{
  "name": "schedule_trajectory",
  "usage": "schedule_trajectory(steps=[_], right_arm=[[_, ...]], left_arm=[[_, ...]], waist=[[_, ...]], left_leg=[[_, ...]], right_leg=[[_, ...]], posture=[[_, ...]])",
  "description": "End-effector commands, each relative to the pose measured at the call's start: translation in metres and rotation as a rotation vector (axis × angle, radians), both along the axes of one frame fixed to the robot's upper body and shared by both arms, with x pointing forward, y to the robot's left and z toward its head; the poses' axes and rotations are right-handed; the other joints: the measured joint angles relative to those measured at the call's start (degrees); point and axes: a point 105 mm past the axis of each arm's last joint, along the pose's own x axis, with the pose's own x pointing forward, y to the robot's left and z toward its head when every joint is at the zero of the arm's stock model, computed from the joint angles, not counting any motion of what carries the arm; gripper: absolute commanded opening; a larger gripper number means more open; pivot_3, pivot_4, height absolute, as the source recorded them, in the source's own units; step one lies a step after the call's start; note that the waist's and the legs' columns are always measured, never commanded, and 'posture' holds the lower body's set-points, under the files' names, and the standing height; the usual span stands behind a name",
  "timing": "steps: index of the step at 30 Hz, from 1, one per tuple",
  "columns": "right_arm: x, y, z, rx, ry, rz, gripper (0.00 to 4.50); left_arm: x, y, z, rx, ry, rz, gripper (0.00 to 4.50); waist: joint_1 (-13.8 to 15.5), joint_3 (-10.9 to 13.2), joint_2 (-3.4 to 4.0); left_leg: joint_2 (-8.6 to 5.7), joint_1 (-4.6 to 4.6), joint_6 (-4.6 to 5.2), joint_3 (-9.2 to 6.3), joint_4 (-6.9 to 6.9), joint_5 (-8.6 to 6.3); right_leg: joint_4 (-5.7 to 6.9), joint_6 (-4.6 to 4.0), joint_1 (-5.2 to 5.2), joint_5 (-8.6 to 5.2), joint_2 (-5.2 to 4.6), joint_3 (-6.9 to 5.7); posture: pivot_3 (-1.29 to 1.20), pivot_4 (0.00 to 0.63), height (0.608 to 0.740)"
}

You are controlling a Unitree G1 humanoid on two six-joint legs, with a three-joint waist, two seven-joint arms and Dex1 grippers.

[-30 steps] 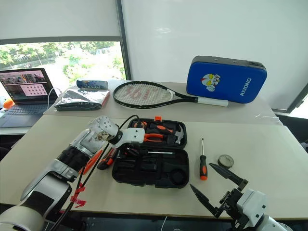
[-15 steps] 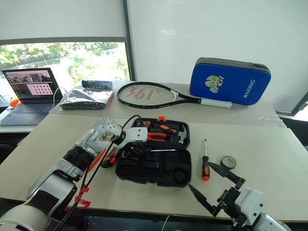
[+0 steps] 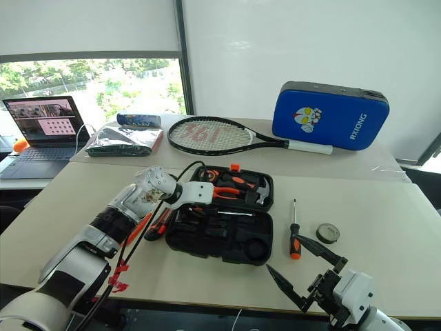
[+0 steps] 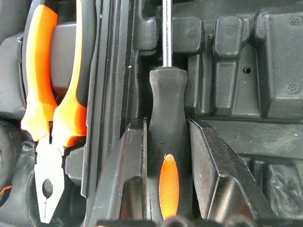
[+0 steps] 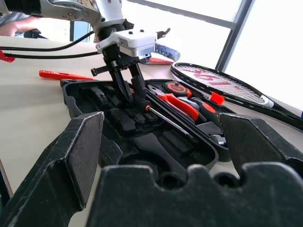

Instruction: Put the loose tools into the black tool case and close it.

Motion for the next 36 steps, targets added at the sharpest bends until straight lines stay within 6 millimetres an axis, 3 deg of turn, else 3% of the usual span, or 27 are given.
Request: schedule_trajectory(steps=[1, 6, 14, 17, 22, 25, 36], right_arm=[[-0.002, 0.001, 0.004, 0.010, -0.025, 0.000, 4.50], [-0.004, 0.001, 0.003, 0.014, -0.016, 0.004, 4.50], [-0.005, 0.003, 0.001, 0.020, -0.002, 0.016, 4.50], [-0.005, 0.004, 0.001, 0.021, 0.000, 0.015, 4.50], [-0.004, 0.003, 0.001, 0.021, -0.001, 0.014, 4.50], [-0.004, 0.002, 0.002, 0.018, -0.003, 0.013, 4.50], [-0.005, 0.000, 0.005, 0.004, -0.012, -0.005, 4.50]], left_arm=[[0.009, -0.008, 0.020, -0.029, -0.101, -0.011, 1.88], [0.005, -0.015, 0.033, -0.100, -0.146, -0.069, 3.68], [-0.003, -0.009, 0.065, -0.305, -0.157, -0.095, 3.68], [-0.003, 0.003, 0.058, -0.342, -0.105, -0.077, 2.95], [0.005, 0.007, 0.037, -0.447, 0.010, 0.031, 0.95], [0.009, 0.005, 0.027, -0.450, 0.019, 0.059, 0.03], [0.015, 0.002, -0.003, -0.384, 0.070, 0.123, 0.03]], waist=[[0.0, 0.0, 0.00], [0.2, 0.0, 0.00], [-0.3, 0.0, 0.00], [-0.7, 0.0, 0.01], [-0.7, 0.0, 0.01], [-0.5, 0.0, 0.00], [-0.5, 0.0, 0.01]], left_leg=[[0.00, 0.01, 0.00, 0.00, 0.00, 0.00], [0.00, -0.01, 0.00, -0.01, 0.00, 0.00], [0.02, -0.04, 0.00, -0.01, -0.02, -0.01], [0.02, 0.00, 0.00, 0.00, -0.03, -0.01], [0.02, 0.03, 0.00, 0.00, -0.02, 0.00], [0.01, 0.00, 0.00, -0.01, -0.01, 0.00], [0.00, 0.03, 0.00, -0.02, -0.02, -0.01]], right_leg=[[0.00, 0.00, 0.00, 0.00, 0.00, 0.00], [0.00, 0.00, 0.00, 0.00, -0.01, -0.01], [-0.01, -0.01, -0.06, 0.00, 0.00, 0.00], [0.01, -0.01, -0.05, 0.00, 0.00, 0.01], [0.03, 0.00, -0.01, 0.00, 0.00, 0.00], [0.02, 0.00, -0.02, 0.00, 0.00, 0.00], [0.00, 0.00, 0.02, 0.00, 0.00, 0.00]], posture=[[0.00, 0.150, 0.740], [0.00, 0.150, 0.740], [0.00, 0.150, 0.740], [0.00, 0.150, 0.740], [0.00, 0.150, 0.740], [0.00, 0.150, 0.740], [0.00, 0.150, 0.740]])
